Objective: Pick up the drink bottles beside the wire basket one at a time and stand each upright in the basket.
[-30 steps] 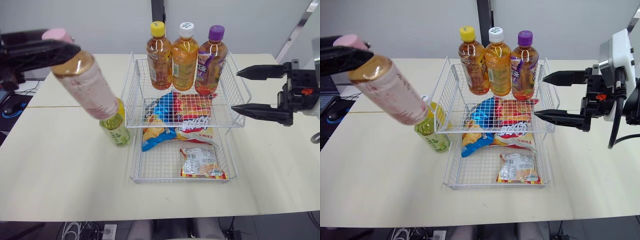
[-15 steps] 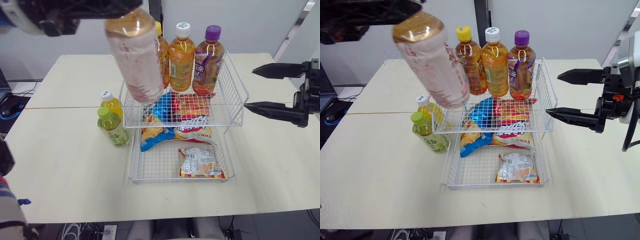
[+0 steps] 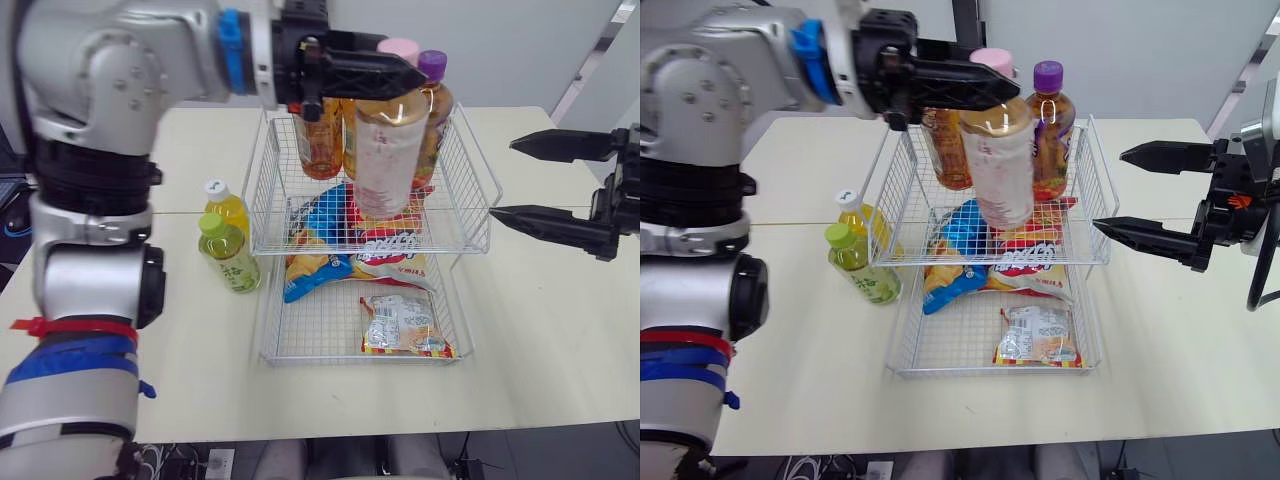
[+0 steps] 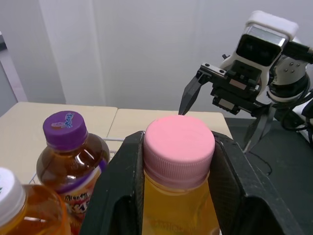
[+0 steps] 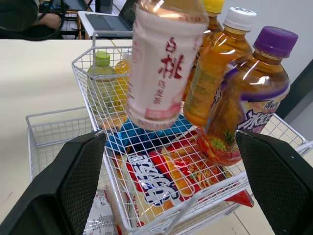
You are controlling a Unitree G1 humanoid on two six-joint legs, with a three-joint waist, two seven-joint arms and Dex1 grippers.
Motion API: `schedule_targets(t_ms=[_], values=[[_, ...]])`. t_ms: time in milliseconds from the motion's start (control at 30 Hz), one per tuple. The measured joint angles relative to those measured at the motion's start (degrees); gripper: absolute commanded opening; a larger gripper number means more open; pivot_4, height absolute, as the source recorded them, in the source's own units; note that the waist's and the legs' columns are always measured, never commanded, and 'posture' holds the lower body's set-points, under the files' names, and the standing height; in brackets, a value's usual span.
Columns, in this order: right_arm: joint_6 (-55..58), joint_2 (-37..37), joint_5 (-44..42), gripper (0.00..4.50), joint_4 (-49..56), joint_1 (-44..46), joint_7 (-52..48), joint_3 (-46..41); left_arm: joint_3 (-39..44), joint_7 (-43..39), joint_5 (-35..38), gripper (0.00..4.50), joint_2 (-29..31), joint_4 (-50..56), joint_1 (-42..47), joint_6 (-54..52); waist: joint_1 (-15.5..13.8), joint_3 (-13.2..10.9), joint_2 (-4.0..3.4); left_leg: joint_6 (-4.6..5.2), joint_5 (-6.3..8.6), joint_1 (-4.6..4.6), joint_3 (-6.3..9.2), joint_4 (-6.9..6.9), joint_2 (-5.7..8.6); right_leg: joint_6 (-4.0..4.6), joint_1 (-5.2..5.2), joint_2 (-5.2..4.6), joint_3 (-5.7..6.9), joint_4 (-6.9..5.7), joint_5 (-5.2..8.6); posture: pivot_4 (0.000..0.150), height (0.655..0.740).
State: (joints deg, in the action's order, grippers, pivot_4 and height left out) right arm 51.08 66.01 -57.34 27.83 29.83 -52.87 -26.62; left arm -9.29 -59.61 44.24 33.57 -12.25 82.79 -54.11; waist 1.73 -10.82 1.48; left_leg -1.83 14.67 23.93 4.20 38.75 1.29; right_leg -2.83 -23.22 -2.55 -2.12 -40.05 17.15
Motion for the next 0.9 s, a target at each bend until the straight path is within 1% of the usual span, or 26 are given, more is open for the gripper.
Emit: schedule_targets(t_ms=[167,333,500,567,600,833,900], values=[[0.6,0.1,-1.9,4.50,1.0,-0.5,1.0,-2.0,-1.9,-0.1,-6.9,1.39,-6.6,-6.3,0.1,4.6,0.0,0.0,0.00,0.00,0.00,0.01,-0.02,-0.01,0.02,-0.01,0.00,0.00,0.00,0.01,-0.01,0.150,0.7400],[0.8,0.2,-2.8,4.50,1.3,-1.6,2.2,-2.8,-2.5,-0.6,-11.7,1.39,-11.1,-10.8,1.5,8.6,-0.1,0.0,0.00,0.01,0.00,0.01,-0.02,0.00,0.03,-0.03,0.00,-0.01,0.00,0.02,-0.01,0.150,0.7400],[0.8,0.3,-3.5,4.50,2.3,-1.7,3.2,-3.0,-1.5,-1.0,-13.3,1.39,-13.8,-14.3,2.7,9.5,-0.1,0.0,0.00,0.01,0.01,0.00,-0.02,0.00,0.03,-0.05,0.02,0.00,0.00,0.02,-0.03,0.150,0.7400],[0.8,0.3,-3.5,4.50,2.3,-1.8,3.4,-3.0,-0.8,-1.2,-13.4,2.10,-14.0,-15.0,2.8,9.2,0.0,0.0,0.00,0.01,0.01,-0.01,-0.02,0.00,0.02,-0.05,0.02,0.00,0.00,0.02,-0.03,0.150,0.7400],[0.8,0.3,-3.5,4.50,2.3,-1.8,3.4,-3.0,-0.6,-1.2,-13.6,2.23,-14.1,-15.2,2.8,9.2,0.0,0.0,0.00,0.01,0.01,-0.01,-0.02,0.00,0.02,-0.05,0.02,0.00,0.00,0.02,-0.03,0.150,0.7400],[0.4,0.4,-3.4,4.50,2.2,-1.8,3.5,-3.0,1.8,-2.5,-14.2,4.44,-12.7,-14.7,3.6,8.2,0.0,0.0,0.00,0.01,0.00,-0.01,-0.01,0.00,0.02,-0.05,0.02,0.00,0.00,0.02,-0.03,0.150,0.7400],[0.2,0.5,-3.1,4.50,2.1,-1.8,3.3,-3.0,2.5,-2.7,-14.1,4.47,-12.1,-14.2,3.7,8.0,0.0,0.0,0.00,0.01,0.00,-0.01,-0.02,0.00,0.02,-0.05,0.02,0.00,0.00,0.02,-0.03,0.150,0.7400]])
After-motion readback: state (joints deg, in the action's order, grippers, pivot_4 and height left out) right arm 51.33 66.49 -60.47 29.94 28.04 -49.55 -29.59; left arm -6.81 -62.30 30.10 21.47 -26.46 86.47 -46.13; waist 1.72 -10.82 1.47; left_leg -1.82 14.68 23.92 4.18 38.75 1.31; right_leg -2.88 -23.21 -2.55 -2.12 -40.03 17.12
